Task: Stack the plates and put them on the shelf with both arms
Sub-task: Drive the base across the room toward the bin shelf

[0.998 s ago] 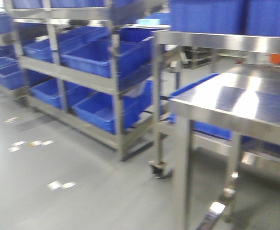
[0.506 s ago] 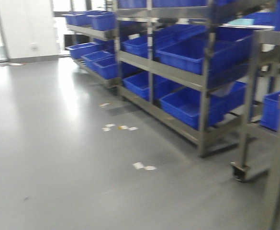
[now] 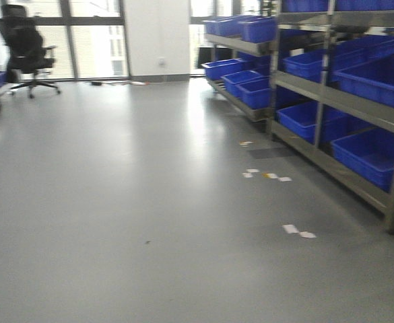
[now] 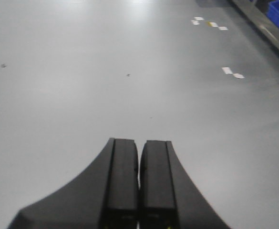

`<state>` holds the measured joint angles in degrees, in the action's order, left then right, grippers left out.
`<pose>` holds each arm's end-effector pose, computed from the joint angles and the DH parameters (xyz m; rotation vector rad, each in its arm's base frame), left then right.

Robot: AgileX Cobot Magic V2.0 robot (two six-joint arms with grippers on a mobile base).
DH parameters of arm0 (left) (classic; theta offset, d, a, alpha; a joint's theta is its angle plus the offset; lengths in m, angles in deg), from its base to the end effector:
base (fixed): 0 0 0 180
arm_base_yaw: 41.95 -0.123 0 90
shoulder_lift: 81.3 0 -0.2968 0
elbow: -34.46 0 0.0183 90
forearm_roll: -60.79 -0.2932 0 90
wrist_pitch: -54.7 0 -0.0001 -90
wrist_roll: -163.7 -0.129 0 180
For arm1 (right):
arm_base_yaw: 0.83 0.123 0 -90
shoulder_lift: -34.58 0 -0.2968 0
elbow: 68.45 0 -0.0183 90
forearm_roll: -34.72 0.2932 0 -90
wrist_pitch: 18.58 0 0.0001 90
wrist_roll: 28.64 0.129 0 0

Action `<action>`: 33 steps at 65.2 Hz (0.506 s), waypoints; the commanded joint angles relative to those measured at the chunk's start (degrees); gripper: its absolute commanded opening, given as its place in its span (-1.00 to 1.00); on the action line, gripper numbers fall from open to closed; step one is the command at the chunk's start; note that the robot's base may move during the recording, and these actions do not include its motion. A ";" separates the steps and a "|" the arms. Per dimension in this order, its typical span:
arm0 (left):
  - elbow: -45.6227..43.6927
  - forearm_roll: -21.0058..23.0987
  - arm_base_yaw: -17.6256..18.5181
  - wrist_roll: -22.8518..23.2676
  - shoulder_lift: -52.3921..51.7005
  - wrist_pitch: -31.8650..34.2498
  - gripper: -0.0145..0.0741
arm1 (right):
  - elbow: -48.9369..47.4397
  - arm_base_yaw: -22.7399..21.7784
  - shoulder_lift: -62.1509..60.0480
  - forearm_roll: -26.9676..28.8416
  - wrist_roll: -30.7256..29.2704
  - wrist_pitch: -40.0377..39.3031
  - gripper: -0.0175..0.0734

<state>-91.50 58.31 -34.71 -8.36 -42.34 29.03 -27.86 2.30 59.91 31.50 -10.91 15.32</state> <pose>0.1750 -0.0198 0.2506 0.0163 2.0728 -0.1193 0.1190 0.0025 0.3643 0.2043 1.7338 0.2054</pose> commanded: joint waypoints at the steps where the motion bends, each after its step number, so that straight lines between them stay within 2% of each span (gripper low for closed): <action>1: -1.67 -0.03 0.37 0.21 -0.01 4.22 -0.45 | -1.56 -0.38 0.37 -0.35 -0.12 -5.80 -0.49; 33: -1.67 -0.03 0.37 0.21 -0.12 4.22 -0.45 | -1.56 -0.38 0.37 -0.35 -0.12 -5.80 -0.49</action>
<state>-91.50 58.31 -34.71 -8.36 -42.37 29.03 -27.86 2.30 59.71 31.50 -10.91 15.32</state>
